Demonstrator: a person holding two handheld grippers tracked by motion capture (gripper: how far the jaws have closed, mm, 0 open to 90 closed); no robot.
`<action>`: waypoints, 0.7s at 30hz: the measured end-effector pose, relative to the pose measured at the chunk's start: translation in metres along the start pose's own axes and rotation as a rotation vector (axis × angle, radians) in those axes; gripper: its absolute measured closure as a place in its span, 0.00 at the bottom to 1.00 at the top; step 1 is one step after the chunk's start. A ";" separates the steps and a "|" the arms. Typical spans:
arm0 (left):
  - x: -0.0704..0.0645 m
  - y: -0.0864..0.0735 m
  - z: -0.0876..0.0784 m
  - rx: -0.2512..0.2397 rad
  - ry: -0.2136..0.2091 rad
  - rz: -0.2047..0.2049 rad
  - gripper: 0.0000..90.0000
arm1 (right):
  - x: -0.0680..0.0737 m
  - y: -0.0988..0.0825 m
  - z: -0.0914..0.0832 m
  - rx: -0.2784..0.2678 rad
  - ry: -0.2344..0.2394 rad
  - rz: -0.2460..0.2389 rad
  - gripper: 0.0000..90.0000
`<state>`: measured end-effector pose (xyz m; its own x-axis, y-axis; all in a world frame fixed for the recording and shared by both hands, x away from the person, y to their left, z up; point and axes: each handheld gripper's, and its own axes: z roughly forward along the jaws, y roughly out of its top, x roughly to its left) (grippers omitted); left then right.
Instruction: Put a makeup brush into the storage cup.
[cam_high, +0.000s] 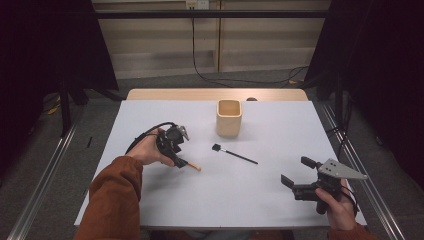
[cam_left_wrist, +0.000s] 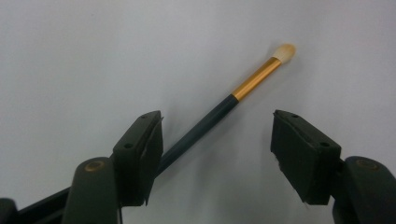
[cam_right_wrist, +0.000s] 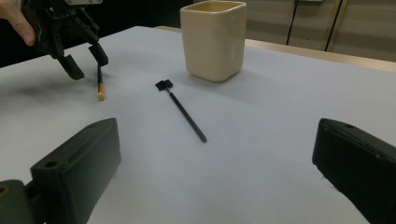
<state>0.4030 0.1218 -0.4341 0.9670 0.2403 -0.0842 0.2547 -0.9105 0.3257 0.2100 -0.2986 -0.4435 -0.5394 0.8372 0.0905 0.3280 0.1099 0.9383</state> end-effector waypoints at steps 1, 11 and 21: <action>-0.002 0.002 0.001 0.003 0.006 0.012 0.40 | 0.000 0.000 0.000 0.000 0.000 -0.001 0.01; 0.001 0.010 0.009 0.060 0.004 0.070 0.57 | 0.000 0.000 0.001 0.005 0.004 0.000 0.01; -0.002 0.015 0.019 0.092 -0.001 0.094 0.63 | 0.001 0.000 0.001 0.006 0.007 0.003 0.01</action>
<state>0.4054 0.1012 -0.4465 0.9867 0.1520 -0.0582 0.1617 -0.9561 0.2443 0.2101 -0.2975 -0.4440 -0.5442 0.8335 0.0955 0.3345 0.1112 0.9358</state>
